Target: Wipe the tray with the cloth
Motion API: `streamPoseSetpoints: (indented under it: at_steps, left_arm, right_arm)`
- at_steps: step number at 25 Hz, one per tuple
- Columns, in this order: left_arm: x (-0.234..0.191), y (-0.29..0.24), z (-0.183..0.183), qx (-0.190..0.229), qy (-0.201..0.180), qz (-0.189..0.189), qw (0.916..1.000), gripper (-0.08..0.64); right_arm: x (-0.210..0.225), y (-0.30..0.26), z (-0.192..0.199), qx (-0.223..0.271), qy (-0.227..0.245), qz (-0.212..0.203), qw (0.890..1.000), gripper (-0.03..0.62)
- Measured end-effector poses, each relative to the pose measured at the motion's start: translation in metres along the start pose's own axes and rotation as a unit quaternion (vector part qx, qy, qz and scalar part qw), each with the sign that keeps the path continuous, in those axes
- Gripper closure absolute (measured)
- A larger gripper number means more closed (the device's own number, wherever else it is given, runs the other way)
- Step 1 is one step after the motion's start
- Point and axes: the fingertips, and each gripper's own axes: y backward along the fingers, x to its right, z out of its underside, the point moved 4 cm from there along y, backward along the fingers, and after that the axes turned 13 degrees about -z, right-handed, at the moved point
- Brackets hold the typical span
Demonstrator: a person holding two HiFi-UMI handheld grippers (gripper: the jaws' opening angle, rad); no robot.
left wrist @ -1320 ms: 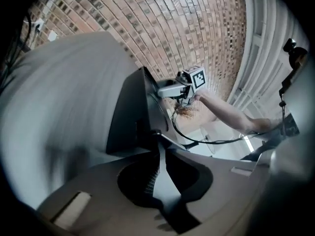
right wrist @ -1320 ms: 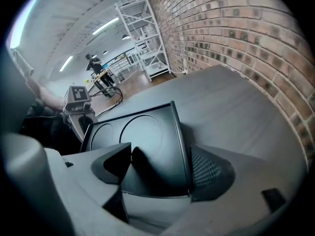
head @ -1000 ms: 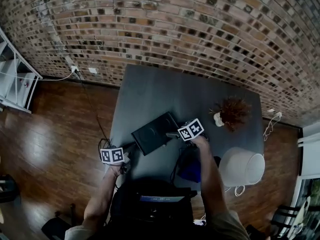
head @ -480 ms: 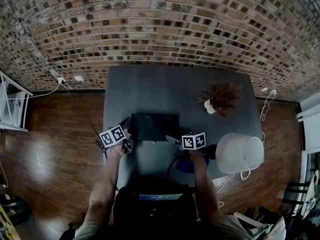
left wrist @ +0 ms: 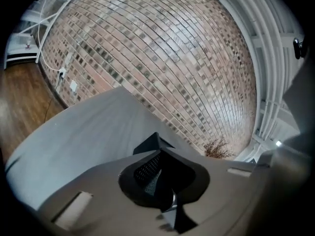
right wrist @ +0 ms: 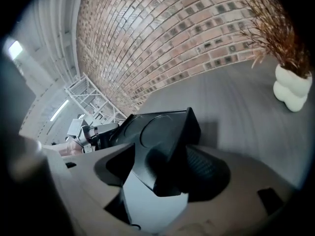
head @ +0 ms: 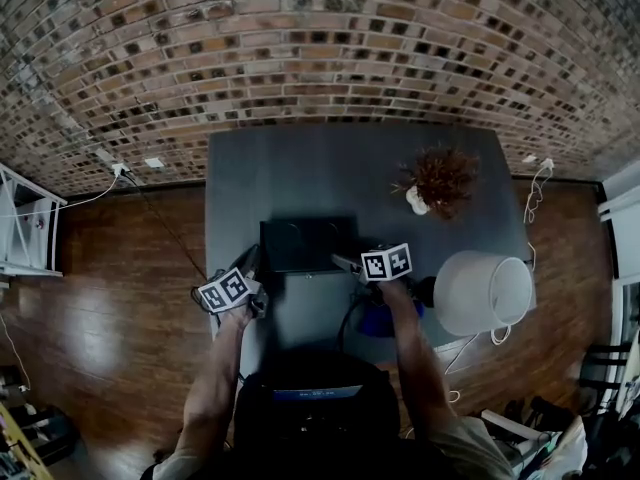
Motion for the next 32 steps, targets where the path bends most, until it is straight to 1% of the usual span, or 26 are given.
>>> streamPoseSetpoints:
  at_steps: [1,3,5,6,9,11,15,19,21,26,27,29,30,31,32]
  left_arm:
    - [0.001,0.000,-0.001,0.004,-0.002,-0.001,1.0000,0.551]
    - [0.001,-0.001,0.000,0.004,-0.018,-0.003,0.9998,0.551]
    - [-0.001,-0.003,0.003,0.000,-0.032,-0.005,0.9995,0.551]
    - [-0.002,-0.003,0.003,0.000,-0.032,-0.006,0.9995,0.551]
    - [-0.002,-0.008,-0.001,0.005,-0.024,-0.013,0.9996,0.551]
    - [-0.002,-0.009,-0.003,0.008,-0.016,-0.017,0.9997,0.551]
    - [-0.005,-0.006,-0.002,0.013,-0.004,-0.020,0.9997,0.551]
    - [-0.003,-0.007,-0.002,0.022,-0.001,-0.029,0.9993,0.551]
    - [-0.003,-0.007,-0.003,0.023,0.001,-0.029,0.9993,0.551]
    - [-0.003,-0.008,-0.002,0.026,-0.001,-0.031,0.9992,0.551]
    - [-0.003,-0.008,-0.001,0.026,-0.005,-0.030,0.9992,0.551]
    - [-0.002,-0.007,-0.001,0.022,-0.028,-0.019,0.9992,0.551]
    - [-0.003,-0.005,-0.002,0.020,-0.042,-0.012,0.9988,0.551]
    - [-0.004,-0.001,-0.002,0.022,-0.052,-0.006,0.9984,0.551]
    - [-0.006,0.004,-0.004,0.029,-0.055,-0.002,0.9980,0.551]
  right_arm:
    - [0.002,-0.001,-0.004,-0.002,0.005,0.005,1.000,0.275]
    - [0.006,-0.003,-0.008,-0.013,0.012,0.012,1.000,0.275]
    - [0.006,-0.004,-0.004,-0.025,0.015,0.014,0.999,0.275]
    - [0.005,-0.004,-0.001,-0.023,0.017,0.016,0.999,0.273]
    - [0.003,-0.005,0.002,0.012,0.013,0.022,1.000,0.273]
    - [0.005,-0.006,0.000,0.015,0.013,0.024,1.000,0.273]
    - [0.004,-0.008,0.001,0.005,0.022,0.022,0.999,0.273]
    - [0.009,-0.010,0.001,-0.042,0.050,0.041,0.997,0.275]
    - [0.010,-0.012,0.000,-0.050,0.054,0.042,0.996,0.275]
    - [0.012,-0.012,-0.002,-0.042,0.054,0.040,0.997,0.275]
    - [0.012,-0.012,-0.001,-0.042,0.058,0.039,0.997,0.275]
    - [0.012,-0.009,0.001,-0.031,0.061,0.035,0.997,0.275]
    - [0.012,-0.006,0.003,-0.019,0.057,0.036,0.998,0.286]
    - [0.013,0.000,0.007,-0.004,0.052,0.041,0.998,0.327]
    - [0.012,0.008,0.011,0.014,0.048,0.047,0.998,0.344]
